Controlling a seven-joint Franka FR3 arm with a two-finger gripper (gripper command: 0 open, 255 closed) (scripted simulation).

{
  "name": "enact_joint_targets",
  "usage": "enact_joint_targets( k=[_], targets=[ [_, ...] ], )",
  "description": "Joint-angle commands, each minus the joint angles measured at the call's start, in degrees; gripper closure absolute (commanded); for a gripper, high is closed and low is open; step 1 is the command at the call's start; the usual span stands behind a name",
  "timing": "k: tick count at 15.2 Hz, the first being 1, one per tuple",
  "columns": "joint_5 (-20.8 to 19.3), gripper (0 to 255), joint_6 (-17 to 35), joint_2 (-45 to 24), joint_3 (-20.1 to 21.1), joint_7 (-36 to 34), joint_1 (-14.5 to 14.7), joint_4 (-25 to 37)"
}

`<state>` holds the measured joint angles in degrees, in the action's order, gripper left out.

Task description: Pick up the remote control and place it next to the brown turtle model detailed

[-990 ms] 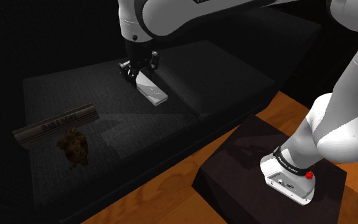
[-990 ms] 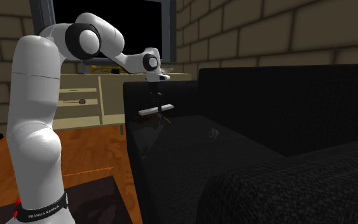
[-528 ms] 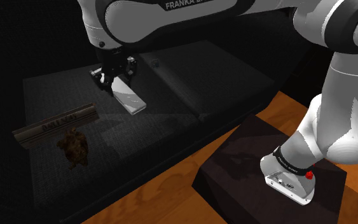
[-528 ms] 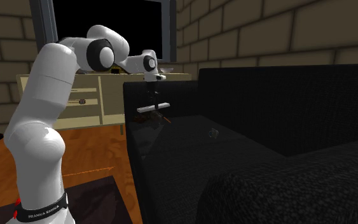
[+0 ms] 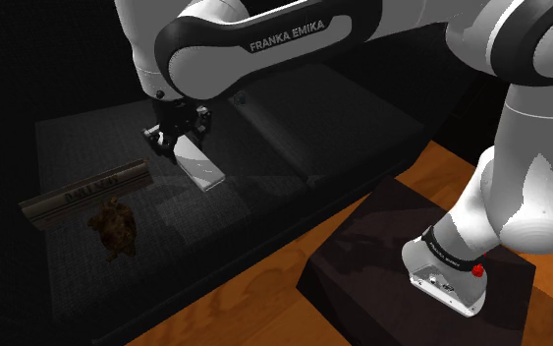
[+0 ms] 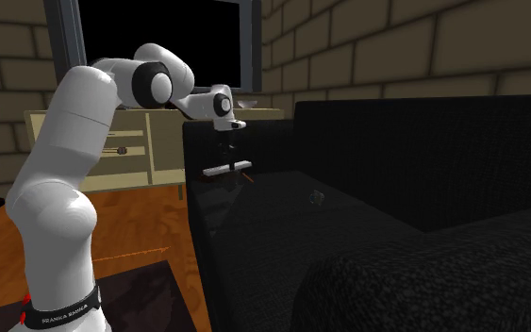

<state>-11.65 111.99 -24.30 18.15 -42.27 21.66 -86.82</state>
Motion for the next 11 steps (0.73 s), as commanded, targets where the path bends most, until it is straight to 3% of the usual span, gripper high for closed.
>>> enact_joint_targets(
  k=[1,11],
  targets=[
    [-0.2,255,1.4,-0.3,-0.1,-0.3,0.0,-1.1],
    [-1.3,255,7.9,-2.6,-0.6,-1.3,0.1,-5.4]
  ],
)
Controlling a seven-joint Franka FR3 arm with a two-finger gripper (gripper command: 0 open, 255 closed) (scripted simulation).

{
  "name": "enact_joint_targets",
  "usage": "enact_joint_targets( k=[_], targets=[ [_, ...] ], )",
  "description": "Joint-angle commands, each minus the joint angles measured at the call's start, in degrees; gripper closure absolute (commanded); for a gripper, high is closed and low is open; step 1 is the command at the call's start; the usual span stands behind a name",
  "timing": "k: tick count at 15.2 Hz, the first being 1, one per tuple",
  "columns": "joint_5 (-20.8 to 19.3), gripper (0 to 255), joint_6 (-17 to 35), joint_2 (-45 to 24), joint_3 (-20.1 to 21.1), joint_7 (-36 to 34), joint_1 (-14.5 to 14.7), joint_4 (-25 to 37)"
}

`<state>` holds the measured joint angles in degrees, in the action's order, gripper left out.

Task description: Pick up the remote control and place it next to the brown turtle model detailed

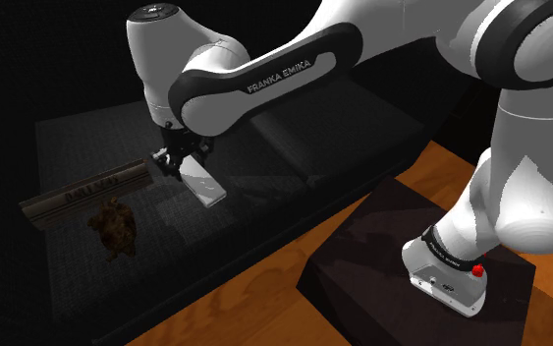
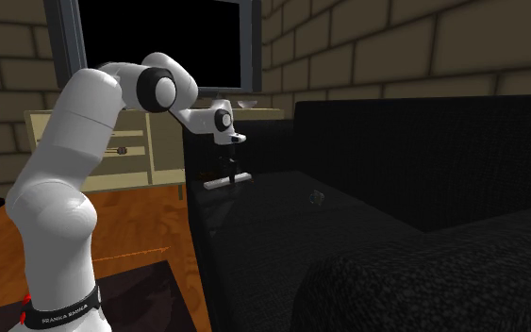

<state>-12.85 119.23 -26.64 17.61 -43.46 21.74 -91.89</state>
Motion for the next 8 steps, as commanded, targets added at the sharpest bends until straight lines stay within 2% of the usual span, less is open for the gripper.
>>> enact_joint_targets(
  k=[1,8],
  targets=[
    [-0.3,255,1.3,-0.6,-0.1,-0.2,0.1,-0.7],
    [-0.4,255,1.6,-0.7,-0.2,-0.3,0.1,-0.9]
  ],
)
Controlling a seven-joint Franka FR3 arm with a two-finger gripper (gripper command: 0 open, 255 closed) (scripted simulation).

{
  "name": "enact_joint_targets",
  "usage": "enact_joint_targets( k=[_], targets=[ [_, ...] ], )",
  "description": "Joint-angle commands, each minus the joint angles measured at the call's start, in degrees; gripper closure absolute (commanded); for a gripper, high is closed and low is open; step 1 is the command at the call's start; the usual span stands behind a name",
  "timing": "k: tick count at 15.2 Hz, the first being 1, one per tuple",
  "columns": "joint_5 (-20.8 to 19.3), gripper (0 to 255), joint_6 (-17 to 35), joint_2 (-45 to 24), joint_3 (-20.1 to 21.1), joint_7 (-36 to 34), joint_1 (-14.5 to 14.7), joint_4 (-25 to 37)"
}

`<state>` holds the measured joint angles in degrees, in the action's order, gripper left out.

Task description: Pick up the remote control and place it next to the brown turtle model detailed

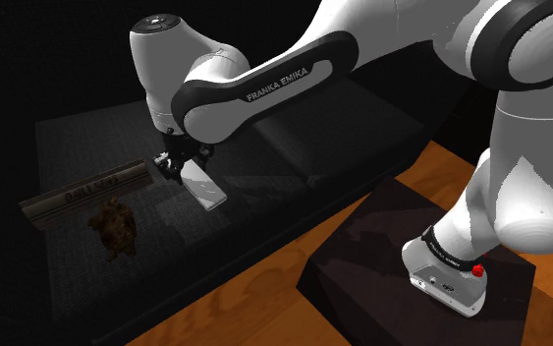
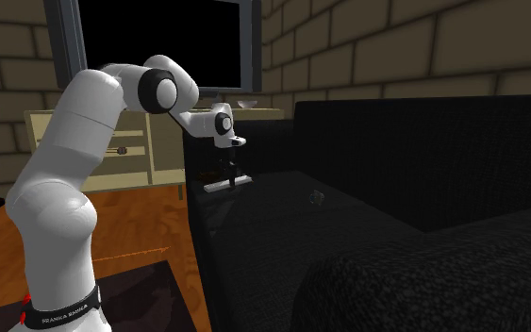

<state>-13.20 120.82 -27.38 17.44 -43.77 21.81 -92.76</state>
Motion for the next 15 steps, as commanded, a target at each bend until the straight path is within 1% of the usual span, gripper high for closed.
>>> enact_joint_targets(
  k=[1,2,7,11,15],
  targets=[
    [0.0,255,0.0,0.0,0.0,0.0,0.0,0.0],
    [0.0,0,0.0,0.0,0.0,0.0,0.0,0.0],
    [0.0,0,0.0,0.0,0.0,0.0,0.0,0.0],
    [1.2,0,-5.8,2.8,0.7,0.8,-0.1,3.2],
    [1.2,0,-5.8,2.8,0.7,0.8,-0.1,3.2]
  ],
)
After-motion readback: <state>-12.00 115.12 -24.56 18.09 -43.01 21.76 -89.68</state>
